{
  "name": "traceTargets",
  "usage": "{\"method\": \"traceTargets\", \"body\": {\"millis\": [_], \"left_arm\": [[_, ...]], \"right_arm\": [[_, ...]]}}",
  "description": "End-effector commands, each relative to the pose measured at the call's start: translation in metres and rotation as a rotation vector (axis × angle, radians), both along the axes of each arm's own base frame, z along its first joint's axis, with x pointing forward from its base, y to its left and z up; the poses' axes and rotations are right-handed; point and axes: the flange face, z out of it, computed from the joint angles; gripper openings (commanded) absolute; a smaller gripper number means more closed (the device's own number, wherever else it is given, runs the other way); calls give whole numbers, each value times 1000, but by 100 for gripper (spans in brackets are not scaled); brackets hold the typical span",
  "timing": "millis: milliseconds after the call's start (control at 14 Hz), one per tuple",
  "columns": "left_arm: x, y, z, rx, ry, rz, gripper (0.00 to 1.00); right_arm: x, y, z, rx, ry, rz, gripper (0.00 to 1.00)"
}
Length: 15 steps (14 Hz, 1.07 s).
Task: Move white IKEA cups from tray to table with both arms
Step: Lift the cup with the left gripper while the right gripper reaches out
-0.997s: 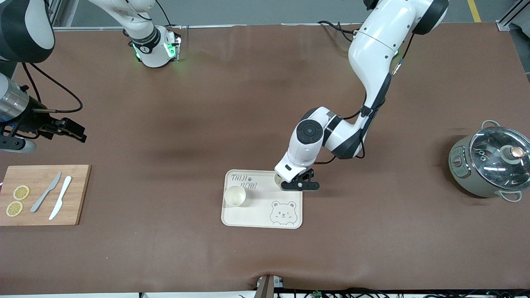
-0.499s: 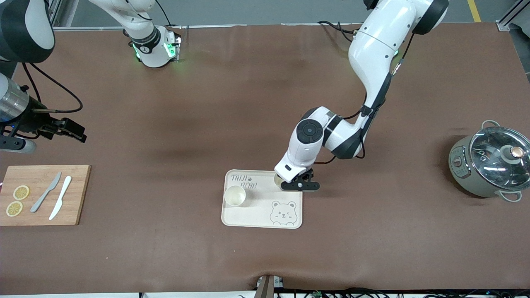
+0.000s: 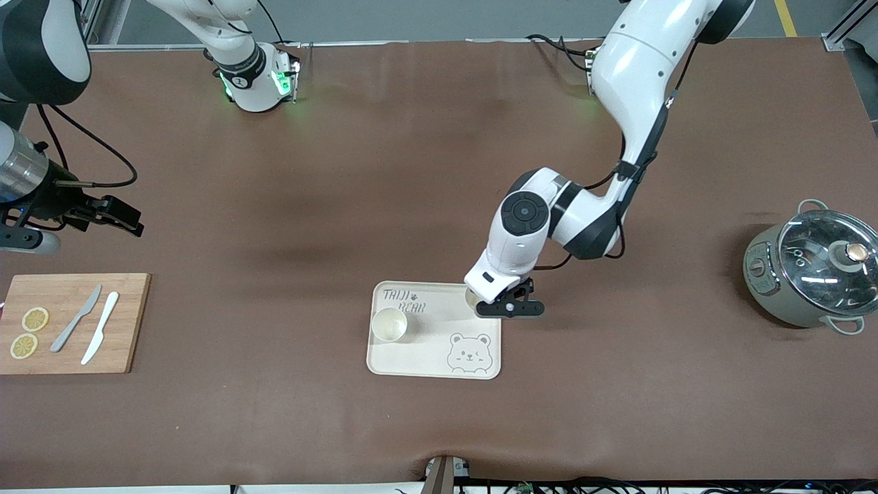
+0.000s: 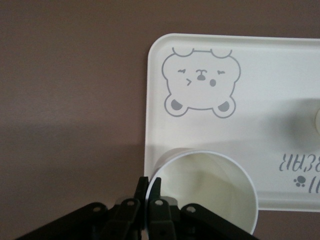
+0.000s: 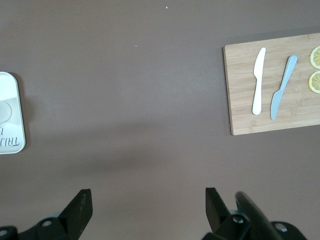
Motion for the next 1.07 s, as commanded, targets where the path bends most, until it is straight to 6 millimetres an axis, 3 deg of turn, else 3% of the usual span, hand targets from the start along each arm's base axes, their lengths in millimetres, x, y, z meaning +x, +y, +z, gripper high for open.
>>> {"method": "traceTargets", "body": {"millis": [0,499,855,997], "left_arm": [[-7,37,34,40,4,-40,0],[-21,135,86,77,64,-163,0],[-42,228,104,69,99,-262,0],[-50,256,105,54,106,-283,0]], "right_arm": [[0,1,2,-7,-2,13,100],[1,1,1,-7,-1,14,100],[1,4,5,22,-13,-9,100],[4,24,10,32,-43,5,100]]}}
